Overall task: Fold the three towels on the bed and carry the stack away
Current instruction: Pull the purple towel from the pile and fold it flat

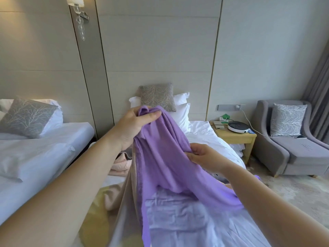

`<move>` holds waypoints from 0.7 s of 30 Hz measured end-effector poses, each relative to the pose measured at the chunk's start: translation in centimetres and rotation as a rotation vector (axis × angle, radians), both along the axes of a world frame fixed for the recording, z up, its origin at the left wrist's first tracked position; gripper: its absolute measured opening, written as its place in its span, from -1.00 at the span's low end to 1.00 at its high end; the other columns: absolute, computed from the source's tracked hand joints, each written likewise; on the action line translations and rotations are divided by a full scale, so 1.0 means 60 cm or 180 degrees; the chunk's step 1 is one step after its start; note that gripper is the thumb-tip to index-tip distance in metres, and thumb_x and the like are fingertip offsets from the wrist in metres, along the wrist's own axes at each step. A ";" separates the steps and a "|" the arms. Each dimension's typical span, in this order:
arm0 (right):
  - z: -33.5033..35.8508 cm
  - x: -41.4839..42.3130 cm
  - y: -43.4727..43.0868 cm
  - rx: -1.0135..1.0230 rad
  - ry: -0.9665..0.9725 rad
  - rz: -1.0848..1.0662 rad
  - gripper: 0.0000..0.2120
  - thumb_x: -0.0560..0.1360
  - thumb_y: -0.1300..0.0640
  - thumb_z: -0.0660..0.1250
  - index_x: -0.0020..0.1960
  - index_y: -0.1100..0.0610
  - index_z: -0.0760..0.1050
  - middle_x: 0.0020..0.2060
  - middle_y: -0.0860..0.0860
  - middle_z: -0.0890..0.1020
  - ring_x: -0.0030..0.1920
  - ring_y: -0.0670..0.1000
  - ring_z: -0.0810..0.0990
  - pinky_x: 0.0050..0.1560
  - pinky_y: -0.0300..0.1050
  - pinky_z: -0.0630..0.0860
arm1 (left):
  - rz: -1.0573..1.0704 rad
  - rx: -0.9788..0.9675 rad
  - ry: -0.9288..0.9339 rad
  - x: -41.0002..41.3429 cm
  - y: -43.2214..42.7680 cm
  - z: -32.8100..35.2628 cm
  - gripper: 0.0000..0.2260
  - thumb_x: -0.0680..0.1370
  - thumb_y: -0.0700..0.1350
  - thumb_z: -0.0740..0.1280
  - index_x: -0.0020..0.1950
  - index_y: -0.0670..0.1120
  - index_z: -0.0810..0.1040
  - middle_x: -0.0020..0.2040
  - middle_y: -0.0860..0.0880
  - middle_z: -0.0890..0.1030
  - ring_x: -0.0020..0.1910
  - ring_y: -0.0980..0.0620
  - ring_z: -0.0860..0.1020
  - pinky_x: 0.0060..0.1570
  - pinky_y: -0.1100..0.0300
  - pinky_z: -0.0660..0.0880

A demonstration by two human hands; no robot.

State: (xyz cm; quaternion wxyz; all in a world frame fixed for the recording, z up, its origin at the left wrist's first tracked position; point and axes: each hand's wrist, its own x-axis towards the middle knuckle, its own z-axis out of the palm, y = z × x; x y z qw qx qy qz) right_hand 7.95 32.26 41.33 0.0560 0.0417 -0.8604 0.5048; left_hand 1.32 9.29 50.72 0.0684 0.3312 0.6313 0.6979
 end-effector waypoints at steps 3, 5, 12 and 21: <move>0.007 0.005 0.011 0.0474 0.0266 -0.0532 -0.70 0.53 0.07 0.33 -0.24 0.25 0.40 -0.41 -0.04 0.35 -0.40 -0.15 0.28 -0.36 -0.29 0.22 | 0.0338 -0.0067 0.0015 -0.014 -0.024 0.001 -0.79 0.36 -0.01 0.45 -0.44 0.01 0.54 -0.36 0.05 0.60 -0.32 0.10 0.57 -0.24 0.30 0.49; 0.031 0.016 0.005 0.0400 0.0601 -0.0672 -0.71 0.53 0.08 0.33 -0.26 0.23 0.39 -0.43 -0.04 0.33 -0.48 -0.18 0.24 -0.45 -0.33 0.20 | 0.0951 -0.0420 0.0164 -0.031 -0.035 -0.012 -0.81 0.38 0.07 0.45 -0.34 0.00 0.56 -0.30 0.04 0.60 -0.26 0.07 0.56 -0.20 0.23 0.46; 0.137 0.029 -0.078 -0.0096 0.0911 0.0389 -0.65 0.46 -0.05 0.38 -0.13 0.27 0.48 -0.30 0.06 0.43 -0.25 -0.02 0.36 -0.20 -0.08 0.30 | 0.0008 -0.1020 0.0403 -0.013 0.003 -0.055 -0.49 0.32 0.21 0.50 0.17 0.04 0.50 0.02 0.12 0.65 0.00 0.32 0.59 0.01 0.46 0.45; 0.090 0.021 -0.027 -0.0130 0.0224 0.0250 -0.69 0.34 0.05 0.54 0.04 0.05 0.57 -0.07 0.07 0.68 -0.03 0.00 0.61 0.21 0.18 0.50 | -0.0081 -0.0868 0.0056 -0.012 -0.012 -0.055 -0.88 0.42 -0.11 0.43 -0.07 -0.05 0.67 -0.10 -0.07 0.68 -0.08 0.04 0.62 0.08 0.13 0.51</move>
